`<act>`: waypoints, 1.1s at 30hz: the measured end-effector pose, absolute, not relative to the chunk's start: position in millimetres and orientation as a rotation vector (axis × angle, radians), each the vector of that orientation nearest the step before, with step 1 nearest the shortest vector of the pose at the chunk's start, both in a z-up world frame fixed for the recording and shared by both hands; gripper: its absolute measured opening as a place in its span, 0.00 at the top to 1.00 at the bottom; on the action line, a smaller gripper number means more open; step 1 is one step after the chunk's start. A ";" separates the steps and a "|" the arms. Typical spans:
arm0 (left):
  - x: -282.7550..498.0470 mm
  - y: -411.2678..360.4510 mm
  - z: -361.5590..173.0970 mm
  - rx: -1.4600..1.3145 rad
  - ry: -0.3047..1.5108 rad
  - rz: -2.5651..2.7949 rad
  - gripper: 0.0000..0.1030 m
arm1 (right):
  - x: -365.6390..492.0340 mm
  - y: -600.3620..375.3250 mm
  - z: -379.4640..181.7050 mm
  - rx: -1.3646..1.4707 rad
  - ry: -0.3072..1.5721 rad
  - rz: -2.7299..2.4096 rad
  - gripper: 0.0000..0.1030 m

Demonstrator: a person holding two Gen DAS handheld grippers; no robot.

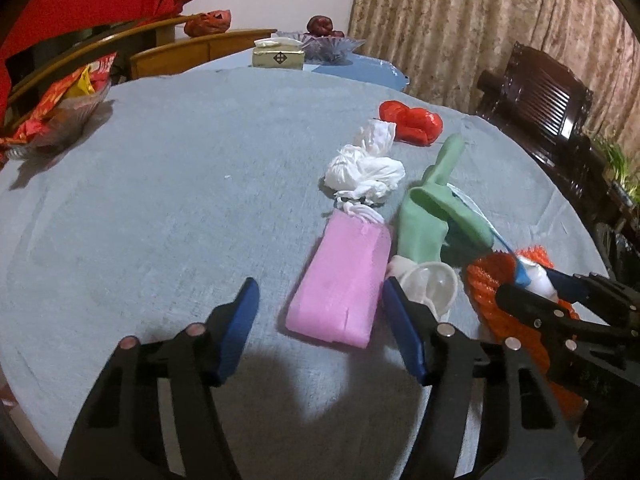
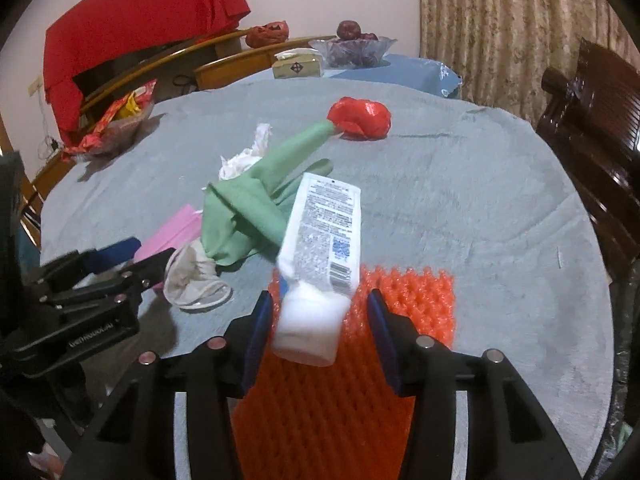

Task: Collect trash
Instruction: 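Grasp the pink mask with the left tool while the right tool grasps the white tube, then carry the pink mask and white tube over the bin and release both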

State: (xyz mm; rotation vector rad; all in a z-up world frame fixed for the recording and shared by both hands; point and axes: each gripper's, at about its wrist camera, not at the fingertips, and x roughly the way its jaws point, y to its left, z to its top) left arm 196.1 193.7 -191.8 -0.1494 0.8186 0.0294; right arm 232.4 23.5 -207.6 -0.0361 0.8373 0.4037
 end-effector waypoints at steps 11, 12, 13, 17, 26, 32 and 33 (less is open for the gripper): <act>184.8 192.4 -174.9 -0.189 0.766 0.017 0.78 | 223.3 4.0 -185.2 -0.007 0.798 0.411 0.67; 182.3 192.9 -171.3 -0.193 0.758 0.022 0.79 | 221.5 2.0 -182.5 -0.011 0.789 0.409 0.67; 179.5 193.3 -167.5 -0.198 0.749 0.026 0.79 | 219.4 -0.7 -179.0 -0.016 0.779 0.407 0.67; 169.9 191.2 -153.7 -0.197 0.722 0.035 0.79 | 212.7 -8.5 -169.7 -0.037 0.746 0.403 0.67; 157.1 161.0 -132.7 -0.168 0.704 -0.015 0.80 | 197.4 -30.9 -154.9 -0.006 0.708 0.404 0.67; 157.1 139.6 -124.3 -0.156 0.697 -0.039 0.80 | 191.6 -42.2 -142.5 -0.002 0.667 0.406 0.67; 157.3 136.4 -122.6 -0.155 0.694 -0.043 0.80 | 190.9 -44.3 -141.2 -0.001 0.661 0.406 0.67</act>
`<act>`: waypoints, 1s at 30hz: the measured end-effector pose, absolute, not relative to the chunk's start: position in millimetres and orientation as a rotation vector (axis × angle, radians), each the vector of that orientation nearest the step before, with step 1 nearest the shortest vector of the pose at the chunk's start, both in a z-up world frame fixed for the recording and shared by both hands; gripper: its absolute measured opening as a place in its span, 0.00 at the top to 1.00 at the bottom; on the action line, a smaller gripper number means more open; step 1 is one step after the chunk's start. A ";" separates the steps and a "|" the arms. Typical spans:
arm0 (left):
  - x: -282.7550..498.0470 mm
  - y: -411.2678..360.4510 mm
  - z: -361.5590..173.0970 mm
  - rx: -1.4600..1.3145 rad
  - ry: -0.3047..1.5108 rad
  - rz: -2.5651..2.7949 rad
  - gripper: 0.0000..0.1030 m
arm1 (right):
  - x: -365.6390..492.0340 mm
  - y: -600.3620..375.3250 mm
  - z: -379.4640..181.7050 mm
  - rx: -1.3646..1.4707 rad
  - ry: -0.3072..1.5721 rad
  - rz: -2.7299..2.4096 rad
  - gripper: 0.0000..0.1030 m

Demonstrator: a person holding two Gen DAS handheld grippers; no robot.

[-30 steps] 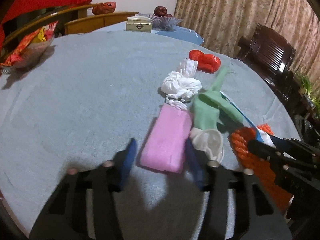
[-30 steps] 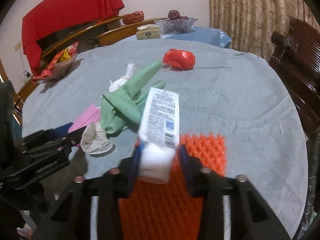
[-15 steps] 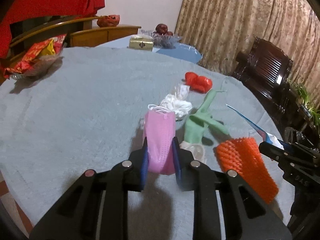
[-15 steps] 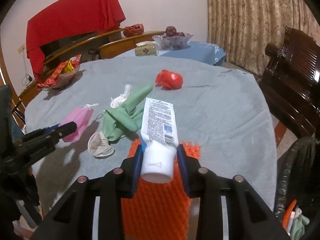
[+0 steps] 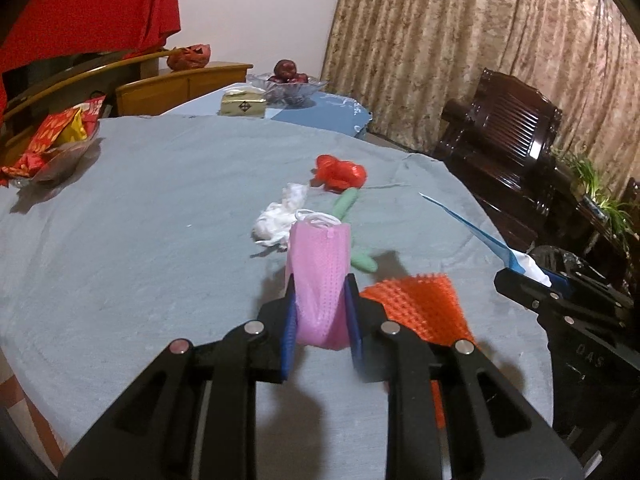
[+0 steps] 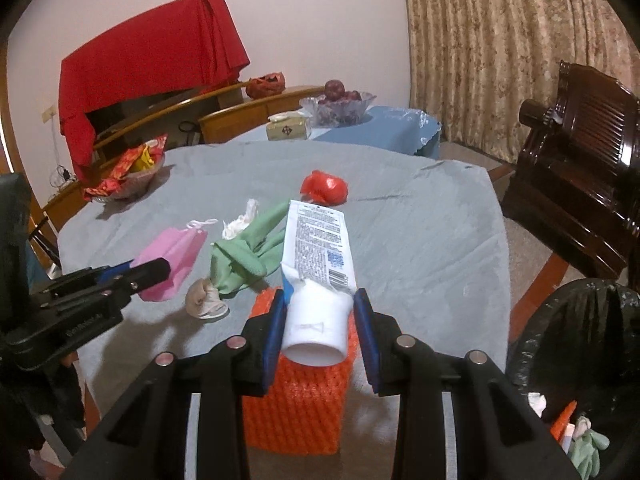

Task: Collect trash
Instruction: 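Carry the pink mask and white tube over the bin and release both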

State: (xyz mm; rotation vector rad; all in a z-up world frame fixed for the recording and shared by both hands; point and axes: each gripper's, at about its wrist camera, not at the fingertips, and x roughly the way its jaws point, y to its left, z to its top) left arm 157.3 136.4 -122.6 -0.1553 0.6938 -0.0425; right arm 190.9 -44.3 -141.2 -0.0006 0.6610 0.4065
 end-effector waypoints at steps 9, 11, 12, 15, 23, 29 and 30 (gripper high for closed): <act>161.9 112.0 -103.1 -0.132 0.656 -0.074 0.80 | 184.4 -70.5 -118.6 0.040 0.588 0.393 0.67; 164.0 102.8 -98.2 -0.121 0.650 -0.086 0.80 | 182.0 -78.6 -113.0 0.045 0.571 0.385 0.67; 165.3 98.0 -96.2 -0.116 0.648 -0.091 0.80 | 180.8 -82.9 -110.3 0.047 0.563 0.380 0.67; 170.2 79.5 -89.4 -0.108 0.638 -0.118 0.80 | 175.6 -99.7 -102.4 0.055 0.541 0.354 0.67; 173.2 22.2 -73.6 -0.088 0.594 -0.200 0.80 | 158.7 -155.3 -88.4 0.073 0.509 0.248 0.67; 172.1 -26.1 -67.0 -0.064 0.578 -0.289 0.80 | 142.0 -203.6 -81.8 0.087 0.490 0.152 0.67; 171.8 -33.7 -66.7 -0.060 0.577 -0.305 0.80 | 138.7 -212.6 -81.4 0.091 0.488 0.133 0.67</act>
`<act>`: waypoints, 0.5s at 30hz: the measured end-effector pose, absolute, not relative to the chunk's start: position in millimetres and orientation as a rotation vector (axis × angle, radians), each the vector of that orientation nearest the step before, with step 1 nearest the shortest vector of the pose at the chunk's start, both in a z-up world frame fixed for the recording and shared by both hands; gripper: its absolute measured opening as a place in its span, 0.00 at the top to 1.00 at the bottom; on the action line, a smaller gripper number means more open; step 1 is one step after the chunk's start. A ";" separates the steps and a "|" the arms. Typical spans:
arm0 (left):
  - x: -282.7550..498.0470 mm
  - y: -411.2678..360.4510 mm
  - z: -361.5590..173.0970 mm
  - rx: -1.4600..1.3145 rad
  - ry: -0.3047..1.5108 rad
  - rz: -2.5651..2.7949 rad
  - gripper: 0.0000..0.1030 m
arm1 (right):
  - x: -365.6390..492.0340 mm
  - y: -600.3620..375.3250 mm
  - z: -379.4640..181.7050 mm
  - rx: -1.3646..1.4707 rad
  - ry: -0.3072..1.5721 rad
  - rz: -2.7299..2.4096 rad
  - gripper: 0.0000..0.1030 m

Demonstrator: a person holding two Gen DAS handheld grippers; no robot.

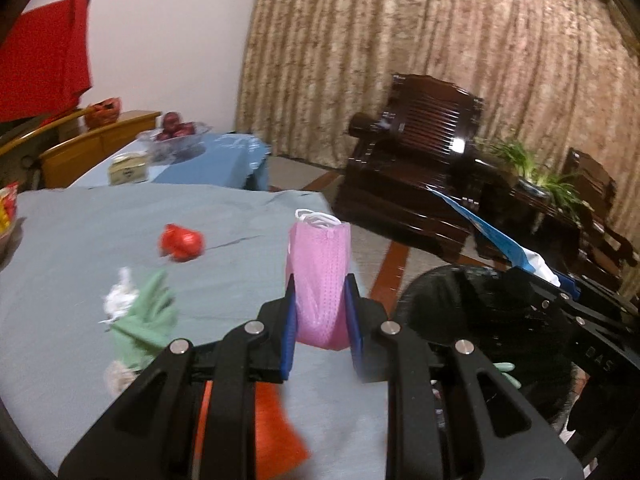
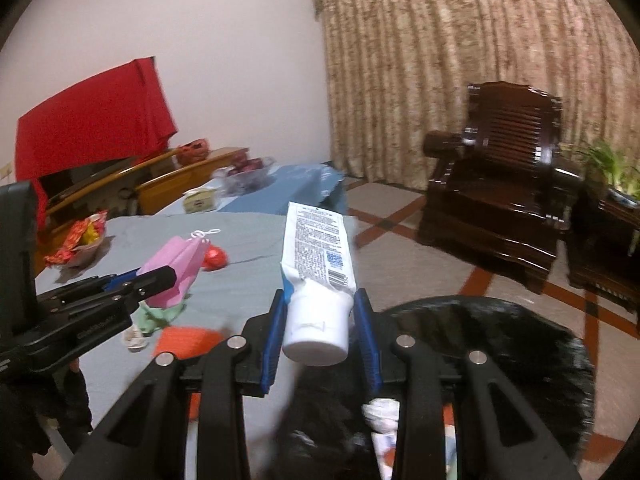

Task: Collect trash
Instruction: 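Carry the pink mask and white tube over the bin and release both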

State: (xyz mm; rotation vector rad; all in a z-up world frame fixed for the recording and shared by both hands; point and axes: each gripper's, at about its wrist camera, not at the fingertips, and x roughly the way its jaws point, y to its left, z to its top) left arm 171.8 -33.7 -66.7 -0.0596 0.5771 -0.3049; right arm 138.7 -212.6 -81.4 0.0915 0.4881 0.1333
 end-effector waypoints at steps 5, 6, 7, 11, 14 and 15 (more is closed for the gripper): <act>169.3 -80.2 -66.1 -0.027 0.572 -0.389 0.80 | 124.7 -250.6 -83.0 0.102 0.495 0.053 0.67; 168.3 -89.4 -67.8 -0.024 0.573 -0.404 0.80 | 120.7 -259.7 -83.9 0.102 0.498 0.032 0.67; 168.2 -101.1 -69.9 -0.019 0.578 -0.422 0.80 | 117.9 -265.2 -84.5 0.101 0.501 0.018 0.67; 164.0 -133.4 -77.0 -0.002 0.579 -0.466 0.80 | 108.7 -289.6 -89.4 0.096 0.522 -0.051 0.67; 162.3 -154.1 -86.3 0.009 0.591 -0.494 0.80 | 104.1 -305.1 -95.9 0.091 0.543 -0.096 0.67; 161.3 -160.6 -89.6 0.012 0.595 -0.503 0.80 | 102.9 -309.6 -98.1 0.090 0.549 -0.106 0.67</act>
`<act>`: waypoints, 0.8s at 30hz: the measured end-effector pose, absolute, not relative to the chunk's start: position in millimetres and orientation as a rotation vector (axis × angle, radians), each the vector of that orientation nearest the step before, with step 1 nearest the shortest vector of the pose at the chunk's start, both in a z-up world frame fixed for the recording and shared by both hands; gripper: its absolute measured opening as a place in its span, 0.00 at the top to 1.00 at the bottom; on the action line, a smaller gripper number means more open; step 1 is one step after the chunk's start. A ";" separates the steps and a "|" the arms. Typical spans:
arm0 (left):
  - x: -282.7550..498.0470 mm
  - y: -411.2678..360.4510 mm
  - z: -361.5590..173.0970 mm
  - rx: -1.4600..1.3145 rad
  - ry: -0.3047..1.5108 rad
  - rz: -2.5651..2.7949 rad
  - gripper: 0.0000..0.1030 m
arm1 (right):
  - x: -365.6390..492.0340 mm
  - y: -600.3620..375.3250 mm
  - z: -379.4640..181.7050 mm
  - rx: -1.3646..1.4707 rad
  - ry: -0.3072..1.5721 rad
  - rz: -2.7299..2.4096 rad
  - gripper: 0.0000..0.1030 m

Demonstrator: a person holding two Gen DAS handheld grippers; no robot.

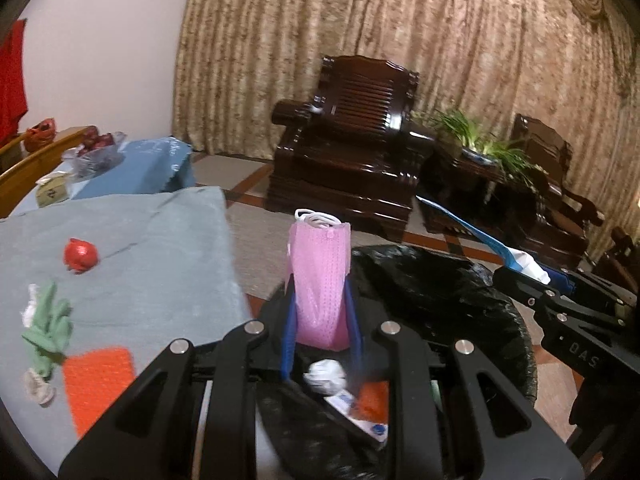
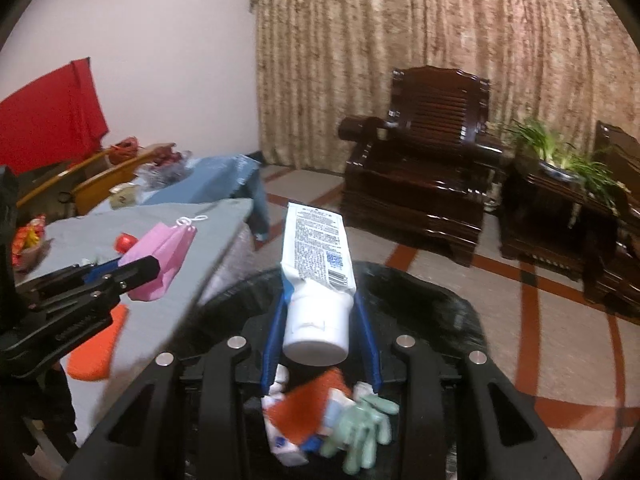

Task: Collect trash
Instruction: 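Carry the pink mask and white tube over the bin and release both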

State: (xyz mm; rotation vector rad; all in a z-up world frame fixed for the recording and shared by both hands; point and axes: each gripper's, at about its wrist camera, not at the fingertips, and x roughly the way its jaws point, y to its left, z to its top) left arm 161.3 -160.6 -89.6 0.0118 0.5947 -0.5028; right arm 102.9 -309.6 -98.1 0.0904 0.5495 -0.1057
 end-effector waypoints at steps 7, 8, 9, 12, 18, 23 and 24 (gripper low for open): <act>166.2 -196.0 -109.0 0.031 0.628 -0.551 0.80 | 101.2 -332.3 -112.8 0.085 0.592 -0.158 0.67; 168.0 -201.8 -112.2 0.033 0.635 -0.557 0.80 | 102.5 -335.1 -114.4 0.087 0.599 -0.163 0.67; 169.1 -205.0 -113.9 0.036 0.638 -0.561 0.80 | 102.0 -336.2 -115.6 0.087 0.603 -0.166 0.67; 171.9 -214.0 -117.7 0.046 0.644 -0.574 0.80 | 103.5 -341.2 -122.0 0.091 0.619 -0.174 0.67; 175.7 -222.3 -123.2 0.058 0.660 -0.595 0.77 | 105.5 -348.7 -128.3 0.096 0.643 -0.184 0.67; 175.4 -217.8 -126.4 0.040 0.667 -0.597 0.36 | 109.8 -351.2 -134.2 0.088 0.679 -0.198 0.49; 175.5 -214.5 -126.4 0.034 0.670 -0.597 0.36 | 109.5 -351.5 -134.4 0.087 0.678 -0.201 0.47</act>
